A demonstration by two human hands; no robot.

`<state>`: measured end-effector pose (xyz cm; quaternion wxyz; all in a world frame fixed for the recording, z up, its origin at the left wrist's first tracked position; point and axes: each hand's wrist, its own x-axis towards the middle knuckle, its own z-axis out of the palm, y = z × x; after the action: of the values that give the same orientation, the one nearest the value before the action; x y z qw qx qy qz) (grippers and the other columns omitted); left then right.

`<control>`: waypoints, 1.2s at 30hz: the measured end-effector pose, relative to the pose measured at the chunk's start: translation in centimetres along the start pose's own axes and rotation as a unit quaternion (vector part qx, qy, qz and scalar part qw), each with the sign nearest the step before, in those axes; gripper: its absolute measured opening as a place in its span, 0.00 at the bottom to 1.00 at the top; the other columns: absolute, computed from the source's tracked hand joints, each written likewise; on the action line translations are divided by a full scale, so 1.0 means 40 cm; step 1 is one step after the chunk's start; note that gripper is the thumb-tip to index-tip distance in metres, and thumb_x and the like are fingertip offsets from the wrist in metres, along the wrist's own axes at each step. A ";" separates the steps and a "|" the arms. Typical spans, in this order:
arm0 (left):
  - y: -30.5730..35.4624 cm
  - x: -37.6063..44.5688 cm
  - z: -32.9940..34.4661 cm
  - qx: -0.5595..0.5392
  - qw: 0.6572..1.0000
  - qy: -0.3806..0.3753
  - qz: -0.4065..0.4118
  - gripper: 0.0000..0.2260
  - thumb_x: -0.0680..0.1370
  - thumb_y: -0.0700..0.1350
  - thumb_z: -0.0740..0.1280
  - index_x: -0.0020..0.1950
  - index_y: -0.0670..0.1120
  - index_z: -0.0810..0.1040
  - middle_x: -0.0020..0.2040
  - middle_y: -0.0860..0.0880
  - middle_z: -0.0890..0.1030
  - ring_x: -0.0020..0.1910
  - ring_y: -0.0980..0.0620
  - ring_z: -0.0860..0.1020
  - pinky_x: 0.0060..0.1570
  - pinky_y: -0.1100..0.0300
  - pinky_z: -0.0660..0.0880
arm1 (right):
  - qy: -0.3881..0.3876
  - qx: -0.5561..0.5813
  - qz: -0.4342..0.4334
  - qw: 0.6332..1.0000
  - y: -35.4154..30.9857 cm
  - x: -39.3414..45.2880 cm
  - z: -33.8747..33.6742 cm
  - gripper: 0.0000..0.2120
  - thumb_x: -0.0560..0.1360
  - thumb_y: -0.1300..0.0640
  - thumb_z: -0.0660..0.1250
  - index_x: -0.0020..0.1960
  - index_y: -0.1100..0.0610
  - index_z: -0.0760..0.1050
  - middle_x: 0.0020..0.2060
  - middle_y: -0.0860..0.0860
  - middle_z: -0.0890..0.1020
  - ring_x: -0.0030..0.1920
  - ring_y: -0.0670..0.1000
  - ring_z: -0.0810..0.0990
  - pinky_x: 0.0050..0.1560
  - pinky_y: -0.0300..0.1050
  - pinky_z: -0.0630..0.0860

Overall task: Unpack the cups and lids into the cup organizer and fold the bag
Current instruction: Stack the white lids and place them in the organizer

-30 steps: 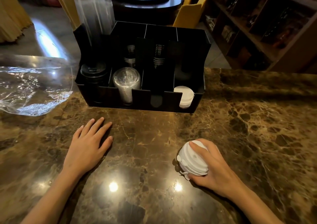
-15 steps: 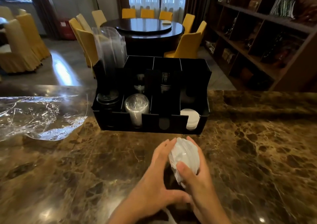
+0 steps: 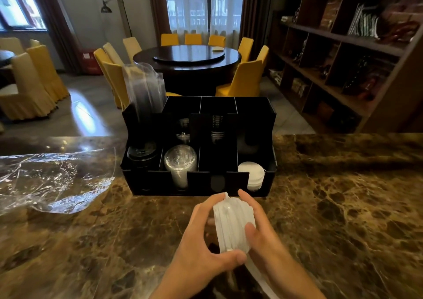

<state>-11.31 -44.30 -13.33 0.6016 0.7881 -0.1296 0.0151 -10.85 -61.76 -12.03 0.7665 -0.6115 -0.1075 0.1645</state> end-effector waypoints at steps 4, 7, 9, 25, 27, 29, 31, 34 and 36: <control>0.000 0.021 -0.015 0.013 0.999 -0.037 -0.002 0.52 0.58 0.53 0.85 0.75 0.69 0.60 0.70 0.62 0.68 0.65 0.58 0.75 0.54 0.60 0.80 | 0.007 -0.037 -0.034 0.999 0.011 0.023 0.001 0.35 0.68 0.31 0.71 0.72 0.30 0.62 0.69 0.38 0.74 0.70 0.50 0.74 0.69 0.58 0.73; 0.000 0.031 -0.019 0.027 0.999 -0.045 0.010 0.51 0.61 0.53 0.84 0.75 0.70 0.57 0.69 0.67 0.66 0.66 0.63 0.72 0.55 0.70 0.77 | 0.018 -0.051 -0.045 0.998 0.013 0.039 -0.005 0.35 0.69 0.32 0.71 0.72 0.31 0.61 0.67 0.39 0.75 0.68 0.51 0.76 0.66 0.61 0.75; -0.004 0.036 -0.018 0.019 0.999 -0.035 0.006 0.50 0.62 0.54 0.84 0.75 0.71 0.57 0.69 0.67 0.67 0.67 0.61 0.73 0.55 0.66 0.78 | 0.017 -0.065 -0.048 0.997 0.011 0.048 -0.005 0.35 0.69 0.33 0.72 0.72 0.32 0.62 0.65 0.39 0.77 0.66 0.51 0.78 0.64 0.58 0.77; -0.019 0.049 -0.017 -0.060 0.995 -0.065 -0.039 0.47 0.62 0.56 0.84 0.73 0.70 0.61 0.65 0.66 0.75 0.63 0.55 0.79 0.54 0.58 0.81 | 0.091 -0.058 -0.049 0.993 0.036 0.072 -0.010 0.32 0.66 0.38 0.73 0.69 0.38 0.69 0.60 0.50 0.80 0.60 0.55 0.82 0.56 0.56 0.81; -0.021 0.049 -0.013 -0.021 0.999 -0.036 -0.023 0.48 0.61 0.54 0.84 0.72 0.71 0.61 0.65 0.68 0.74 0.62 0.58 0.79 0.52 0.60 0.82 | 0.096 -0.054 -0.045 0.993 0.034 0.074 -0.007 0.31 0.66 0.36 0.72 0.67 0.38 0.70 0.60 0.48 0.81 0.60 0.53 0.81 0.57 0.54 0.81; -0.020 0.049 -0.009 0.004 1.000 -0.015 -0.002 0.47 0.61 0.52 0.84 0.72 0.70 0.61 0.65 0.68 0.73 0.63 0.59 0.77 0.52 0.63 0.81 | 0.097 -0.040 -0.039 0.994 0.031 0.075 -0.004 0.30 0.66 0.36 0.70 0.67 0.39 0.71 0.59 0.46 0.81 0.61 0.51 0.81 0.59 0.52 0.80; -0.020 0.048 -0.006 0.028 0.999 -0.006 0.019 0.47 0.62 0.52 0.83 0.72 0.69 0.60 0.66 0.68 0.72 0.65 0.61 0.75 0.54 0.66 0.78 | 0.097 -0.024 -0.032 0.994 0.028 0.074 -0.002 0.28 0.67 0.36 0.69 0.66 0.38 0.72 0.59 0.45 0.82 0.61 0.50 0.81 0.59 0.50 0.79; -0.019 0.046 -0.005 0.028 0.999 -0.003 0.034 0.45 0.63 0.50 0.82 0.72 0.69 0.60 0.66 0.68 0.71 0.68 0.61 0.72 0.57 0.69 0.76 | 0.103 0.015 -0.024 0.994 0.025 0.073 -0.002 0.26 0.66 0.38 0.70 0.64 0.38 0.74 0.59 0.48 0.82 0.60 0.50 0.82 0.57 0.48 0.80; -0.018 0.046 -0.006 -0.013 1.000 -0.005 0.014 0.44 0.64 0.47 0.82 0.71 0.70 0.61 0.65 0.67 0.73 0.67 0.60 0.74 0.56 0.68 0.77 | 0.110 0.021 -0.031 0.993 0.023 0.074 -0.004 0.26 0.65 0.39 0.71 0.63 0.39 0.74 0.58 0.49 0.82 0.59 0.52 0.82 0.55 0.49 0.80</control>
<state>-9.34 -44.22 -13.62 0.6112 0.7781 -0.1439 0.0175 -8.17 -60.61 -13.07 0.7909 -0.6062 -0.0379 0.0744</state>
